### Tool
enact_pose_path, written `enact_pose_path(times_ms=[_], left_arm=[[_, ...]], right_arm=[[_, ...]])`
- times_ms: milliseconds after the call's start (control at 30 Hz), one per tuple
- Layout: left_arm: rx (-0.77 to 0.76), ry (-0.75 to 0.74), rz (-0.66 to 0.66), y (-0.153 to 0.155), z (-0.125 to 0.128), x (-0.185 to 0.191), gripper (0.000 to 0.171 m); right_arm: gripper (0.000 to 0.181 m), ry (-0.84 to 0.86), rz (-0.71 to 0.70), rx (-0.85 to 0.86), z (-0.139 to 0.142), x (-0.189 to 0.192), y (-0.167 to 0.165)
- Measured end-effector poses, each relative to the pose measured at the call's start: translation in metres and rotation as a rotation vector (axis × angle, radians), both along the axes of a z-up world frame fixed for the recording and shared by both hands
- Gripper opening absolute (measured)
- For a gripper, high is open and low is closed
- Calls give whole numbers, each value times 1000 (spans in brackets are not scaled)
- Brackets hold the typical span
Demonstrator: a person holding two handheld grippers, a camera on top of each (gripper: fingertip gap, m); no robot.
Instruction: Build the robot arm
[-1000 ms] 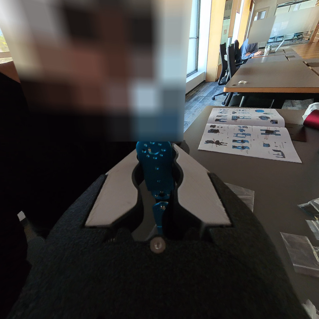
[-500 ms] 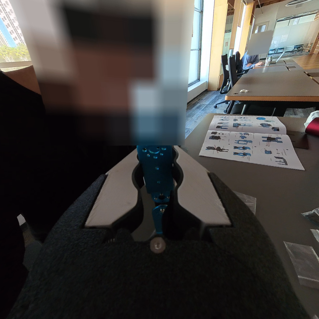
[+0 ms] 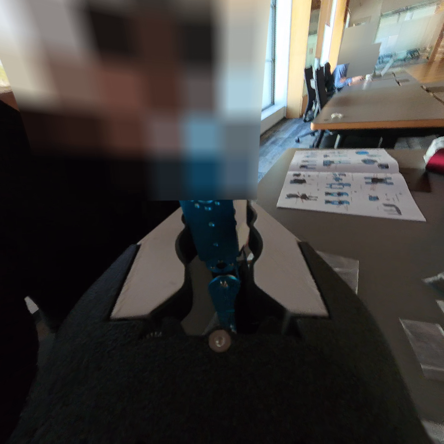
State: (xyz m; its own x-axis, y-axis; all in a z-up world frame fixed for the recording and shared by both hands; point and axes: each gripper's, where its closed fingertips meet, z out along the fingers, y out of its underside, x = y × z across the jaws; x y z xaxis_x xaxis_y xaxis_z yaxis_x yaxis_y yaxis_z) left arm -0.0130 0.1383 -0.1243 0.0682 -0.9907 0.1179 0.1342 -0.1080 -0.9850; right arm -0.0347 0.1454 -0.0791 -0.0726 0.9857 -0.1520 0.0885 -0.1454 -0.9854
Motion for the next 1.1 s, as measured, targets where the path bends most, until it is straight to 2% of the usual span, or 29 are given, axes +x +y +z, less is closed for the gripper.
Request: enact_pose_path(times_ms=[133,200,333,367,433,567,633,800,900,1033,1100], left_arm=[[-3,-18,5,0,0,-2,26],[-8,-26,4,0,0,-4,26],[-36,-46,-12,0,0,-7,27],[-41,-48,-25,-2,0,-7,27],[-41,-22,-45,-4,-3,-7,28],[-45,-18,-15,3,0,-24,38],[-38,35,12,15,-6,-41,43],[-28,309,14,36,-43,-57,48],[-20,339,-52,28,-43,-52,42],[40,402,-49,25,-50,-39,22],[46,411,-61,22,-51,-37,19]], right_arm=[[46,-90,-26,-1,-20,-9,-2],[48,-186,-78,10,-40,-9,4],[52,-148,-95,-20,-43,-5,4],[47,-140,-85,-19,-43,-4,2],[23,-135,-37,-13,-43,-4,-8],[23,-92,-18,-27,-43,3,-6],[23,-50,5,-49,-42,6,-5],[24,-24,64,-82,-41,5,-9],[24,-19,46,-84,-41,6,-6],[23,-12,17,-61,-41,6,-6],[24,-22,4,-59,-41,4,-7]])
